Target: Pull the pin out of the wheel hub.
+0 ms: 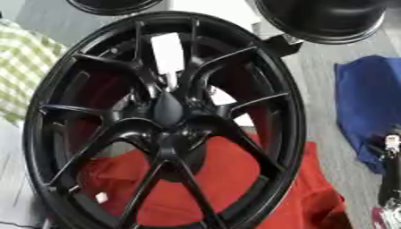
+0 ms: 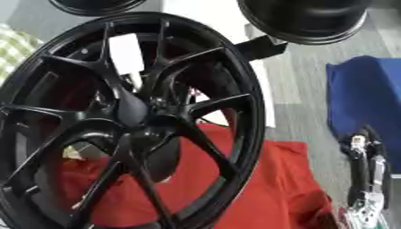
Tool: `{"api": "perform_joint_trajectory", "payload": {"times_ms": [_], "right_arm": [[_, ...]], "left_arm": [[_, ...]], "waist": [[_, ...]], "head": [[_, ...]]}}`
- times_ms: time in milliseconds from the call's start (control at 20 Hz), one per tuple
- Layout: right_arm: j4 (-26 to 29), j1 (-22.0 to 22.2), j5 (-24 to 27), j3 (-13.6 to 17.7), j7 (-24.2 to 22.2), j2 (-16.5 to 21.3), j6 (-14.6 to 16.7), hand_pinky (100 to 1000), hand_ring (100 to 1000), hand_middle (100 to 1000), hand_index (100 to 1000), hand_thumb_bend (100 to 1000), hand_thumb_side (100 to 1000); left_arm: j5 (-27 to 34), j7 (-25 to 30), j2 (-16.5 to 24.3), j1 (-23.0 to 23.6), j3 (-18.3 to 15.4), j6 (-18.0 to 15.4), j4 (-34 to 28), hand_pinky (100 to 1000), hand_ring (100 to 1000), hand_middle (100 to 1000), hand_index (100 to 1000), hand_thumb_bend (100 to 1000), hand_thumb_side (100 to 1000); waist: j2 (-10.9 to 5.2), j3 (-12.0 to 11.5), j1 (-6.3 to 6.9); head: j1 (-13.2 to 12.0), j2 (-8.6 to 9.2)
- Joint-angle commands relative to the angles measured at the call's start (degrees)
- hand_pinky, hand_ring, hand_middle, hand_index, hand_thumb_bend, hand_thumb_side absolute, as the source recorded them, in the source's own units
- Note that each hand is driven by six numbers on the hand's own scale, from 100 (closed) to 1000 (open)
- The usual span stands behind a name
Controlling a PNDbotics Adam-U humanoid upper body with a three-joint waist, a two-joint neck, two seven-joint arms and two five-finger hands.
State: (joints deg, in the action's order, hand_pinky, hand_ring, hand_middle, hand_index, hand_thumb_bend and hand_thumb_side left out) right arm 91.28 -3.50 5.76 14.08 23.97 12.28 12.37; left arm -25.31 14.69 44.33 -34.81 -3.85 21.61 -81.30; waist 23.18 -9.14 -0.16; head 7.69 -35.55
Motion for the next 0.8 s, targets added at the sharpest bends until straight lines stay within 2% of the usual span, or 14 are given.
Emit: {"api": "perform_joint_trajectory", "payload": {"times_ms": [50, 200, 400, 450, 550, 800], "right_arm": [[0.5, 0.0, 0.1, 0.2, -0.1, 1.1, 0.1, 736, 729, 634, 906, 100, 760], [0.5, 0.1, 0.1, 0.2, -0.1, 0.9, 0.1, 736, 729, 634, 906, 100, 759], [0.5, 0.0, 0.3, -0.2, -0.3, 0.5, 0.1, 736, 729, 634, 906, 100, 754], [0.5, -0.1, 0.4, -0.3, -0.5, 0.4, 0.1, 736, 729, 634, 906, 100, 752], [0.4, -0.3, 0.6, -0.6, -0.7, 0.1, 0.2, 736, 729, 634, 906, 100, 748], [0.3, -0.6, 0.8, -0.9, -1.1, -0.2, 0.3, 736, 730, 634, 906, 100, 741]], "left_arm": [[-1.6, -2.4, 0.9, -1.5, -2.6, 1.1, -2.4, 786, 642, 534, 703, 100, 705], [0.8, -5.3, -2.5, -2.2, -4.3, 0.0, -6.0, 726, 585, 491, 685, 100, 650], [4.5, -9.1, -8.4, -3.5, -7.0, -3.1, -10.2, 717, 576, 487, 704, 100, 781], [5.4, -10.0, -9.9, -3.6, -7.8, -3.5, -10.2, 720, 583, 495, 717, 100, 842], [7.3, -11.9, -12.9, -3.6, -8.8, -4.0, -9.0, 726, 591, 500, 730, 130, 920], [11.7, -16.3, -20.0, -2.8, -8.5, -7.4, -4.4, 742, 598, 501, 749, 150, 1000]], "waist": [[-1.21, -0.2, 0.09], [-1.29, -0.3, -0.09], [-1.44, 0.2, -0.74], [-1.43, 0.4, -0.96], [-1.39, 0.9, -1.4], [-1.34, 1.3, -1.81]], "head": [[-0.1, 0.8], [-0.2, 0.78], [-1.0, 0.89], [-1.3, 0.96], [-2.0, 1.13], [-2.4, 1.22]]}}
